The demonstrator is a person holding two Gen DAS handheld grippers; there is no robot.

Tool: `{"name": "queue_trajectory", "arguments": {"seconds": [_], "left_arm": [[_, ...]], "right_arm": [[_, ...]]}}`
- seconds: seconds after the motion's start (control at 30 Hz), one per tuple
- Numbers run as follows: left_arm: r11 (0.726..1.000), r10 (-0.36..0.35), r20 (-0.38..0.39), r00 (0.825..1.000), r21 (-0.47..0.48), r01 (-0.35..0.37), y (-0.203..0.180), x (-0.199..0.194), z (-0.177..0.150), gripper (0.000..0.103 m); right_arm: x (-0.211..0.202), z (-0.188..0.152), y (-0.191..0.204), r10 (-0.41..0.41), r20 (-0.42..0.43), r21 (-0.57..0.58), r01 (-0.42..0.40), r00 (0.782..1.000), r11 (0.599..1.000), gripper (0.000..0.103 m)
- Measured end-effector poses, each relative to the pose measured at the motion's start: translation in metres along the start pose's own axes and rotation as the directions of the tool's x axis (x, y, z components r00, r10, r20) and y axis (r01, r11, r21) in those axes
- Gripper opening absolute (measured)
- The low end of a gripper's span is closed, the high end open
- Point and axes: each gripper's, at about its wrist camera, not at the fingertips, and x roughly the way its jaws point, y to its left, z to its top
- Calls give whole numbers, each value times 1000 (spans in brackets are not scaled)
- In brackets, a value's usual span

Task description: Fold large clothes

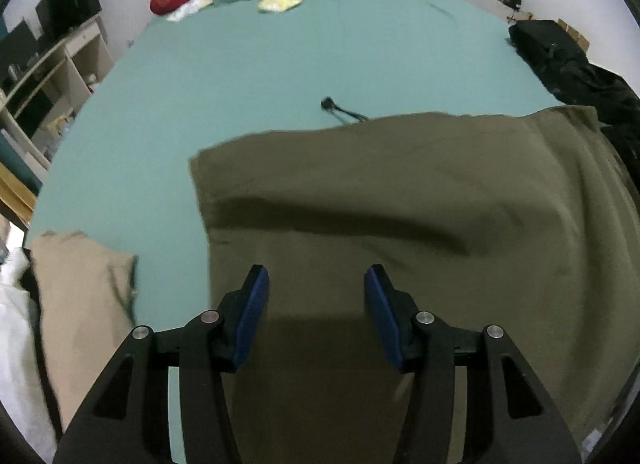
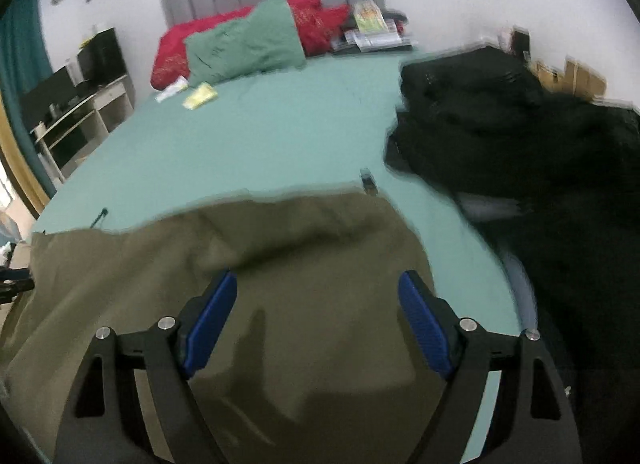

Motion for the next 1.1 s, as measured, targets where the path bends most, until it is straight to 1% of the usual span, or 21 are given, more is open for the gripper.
{"name": "queue_trajectory", "arguments": {"seconds": [0.03, 0.07, 0.13, 0.17, 0.2, 0.23, 0.3, 0.4, 0.43, 0.5, 0.57, 0.63, 0.7, 0.77, 0.83, 0.9, 0.97, 1.0, 1.03, 1.07, 1.1], "left_arm": [[1000, 12, 2, 1000, -8, -12, 0, 5, 3, 54], [999, 26, 11, 1000, -25, -25, 0, 8, 6, 54], [996, 57, 49, 997, -79, -53, 5, 14, 17, 54], [992, 86, 53, 995, -95, -81, 7, 18, 21, 54], [985, 138, 46, 989, -108, -132, 11, 25, 26, 55], [979, 165, 34, 986, -126, -159, 14, 30, 28, 55], [966, 199, 15, 980, -170, -193, 21, 34, 27, 55], [945, 256, 6, 967, -213, -249, 32, 27, 14, 55], [939, 255, 0, 967, -239, -248, 37, 20, 6, 55], [936, 226, 13, 974, -278, -214, 45, 2, -14, 55], [936, 205, 29, 978, -297, -188, 46, -16, -34, 59], [938, 167, 52, 985, -317, -142, 46, -34, -60, 66], [943, 137, 37, 990, -310, -119, 41, -43, -84, 69], [947, 97, 1, 995, -308, -92, 39, -39, -107, 69], [939, 52, -23, 998, -341, -57, 41, -34, -128, 70], [924, 17, -20, 1000, -382, -24, 36, -32, -148, 70], [916, 17, -8, 1000, -402, -18, 36, -31, -154, 70], [914, 11, -8, 1000, -406, -14, 37, -28, -154, 62], [918, -15, 0, 1000, -396, 14, 34, -27, -154, 28], [927, -9, -5, 1000, -375, 6, 27, -28, -157, 15], [938, 24, -4, 1000, -346, -24, 22, -29, -156, 9]], "right_arm": [[6, -5, -3, -5, -30, 4, 5, 1000, 1000, 83], [13, -13, -6, -42, -62, -5, 42, 997, 999, 83], [25, -21, -14, -75, -88, -12, 74, 993, 997, 83], [30, -21, -19, -77, -97, -2, 77, 992, 997, 84], [35, -21, -26, -74, -111, 25, 77, 991, 997, 89], [38, -19, -32, -71, -118, 50, 78, 990, 996, 92], [44, -15, -41, -61, -131, 92, 73, 990, 993, 94], [47, -12, -45, -44, -129, 97, 57, 991, 994, 94], [47, -12, -45, -43, -126, 96, 56, 991, 994, 94], [39, -14, -45, -57, -106, 91, 67, 993, 994, 94], [25, -20, -45, -66, -89, 84, 74, 994, 994, 94], [10, -25, -48, -57, -73, 95, 63, 996, 993, 94], [-8, -32, -51, -51, -55, 111, 57, 997, 992, 94], [-27, -50, -55, -40, -49, 142, 47, 998, 989, 94], [-39, -69, -57, -23, -58, 180, 33, 998, 983, 94], [-50, -95, -59, 3, -70, 227, 13, 998, 974, 94], [-54, -120, -61, 19, -95, 273, 8, 995, 962, 94], [-54, -129, -63, 29, -99, 303, 3, 995, 953, 94], [-56, -136, -64, 39, -88, 331, -8, 995, 943, 94], [-60, -144, -64, 37, -56, 347, -15, 998, 938, 94], [-62, -146, -61, 29, -50, 341, -10, 998, 940, 94]]}}
